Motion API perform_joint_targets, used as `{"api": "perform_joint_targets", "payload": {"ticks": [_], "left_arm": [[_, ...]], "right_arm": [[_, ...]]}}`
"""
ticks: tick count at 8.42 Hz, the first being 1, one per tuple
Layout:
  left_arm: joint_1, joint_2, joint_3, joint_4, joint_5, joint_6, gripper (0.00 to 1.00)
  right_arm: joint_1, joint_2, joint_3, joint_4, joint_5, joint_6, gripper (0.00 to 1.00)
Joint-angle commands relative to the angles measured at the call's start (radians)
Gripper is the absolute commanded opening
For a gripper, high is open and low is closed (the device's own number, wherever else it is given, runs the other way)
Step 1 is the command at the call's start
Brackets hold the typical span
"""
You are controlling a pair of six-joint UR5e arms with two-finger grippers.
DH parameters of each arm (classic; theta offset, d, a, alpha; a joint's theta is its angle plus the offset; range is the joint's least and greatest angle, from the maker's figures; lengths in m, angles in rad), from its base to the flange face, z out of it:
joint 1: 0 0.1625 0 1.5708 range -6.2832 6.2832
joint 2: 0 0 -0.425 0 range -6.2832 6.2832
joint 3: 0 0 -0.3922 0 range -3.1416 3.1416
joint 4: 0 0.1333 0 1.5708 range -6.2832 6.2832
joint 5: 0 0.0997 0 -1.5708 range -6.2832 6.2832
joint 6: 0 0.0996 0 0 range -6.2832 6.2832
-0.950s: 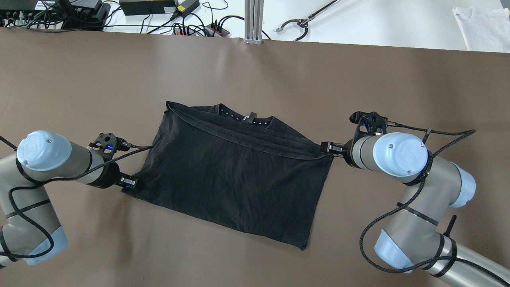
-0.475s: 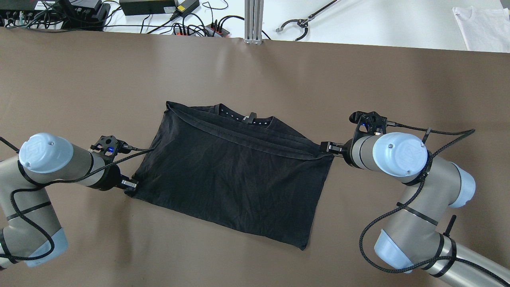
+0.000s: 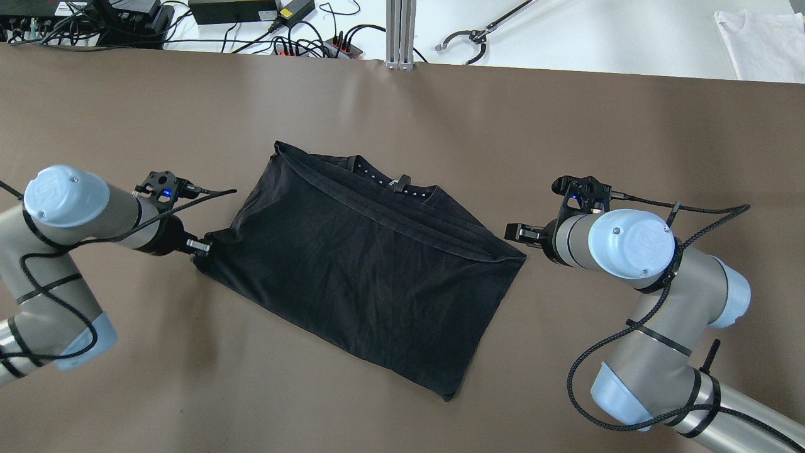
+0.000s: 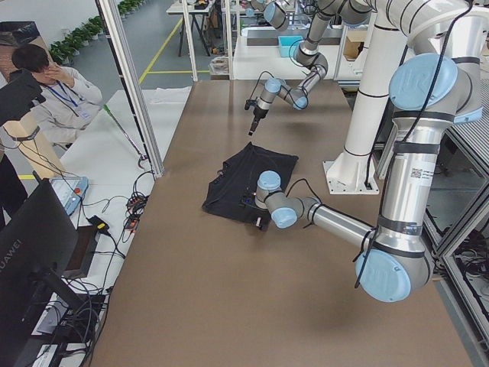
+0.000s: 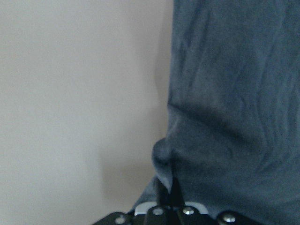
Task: Fold clothes
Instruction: 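Fold the side nearest the left gripper over toward the right gripper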
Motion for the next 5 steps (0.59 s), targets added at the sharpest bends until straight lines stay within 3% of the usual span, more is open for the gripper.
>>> {"api": "perform_joint_targets", "payload": {"ticks": [1,5], "left_arm": [[-0.131,-0.229,0.251,0.003,0.005,0.107,0.00],[-0.153,-0.718,0.812,-0.008,0.152,0.138,0.00]], "right_arm": [[-0.001,0.000,0.000,-0.002,-0.002,0.002,0.94],[-0.001,0.001,-0.002,0.000,-0.003,0.017,0.94]]}}
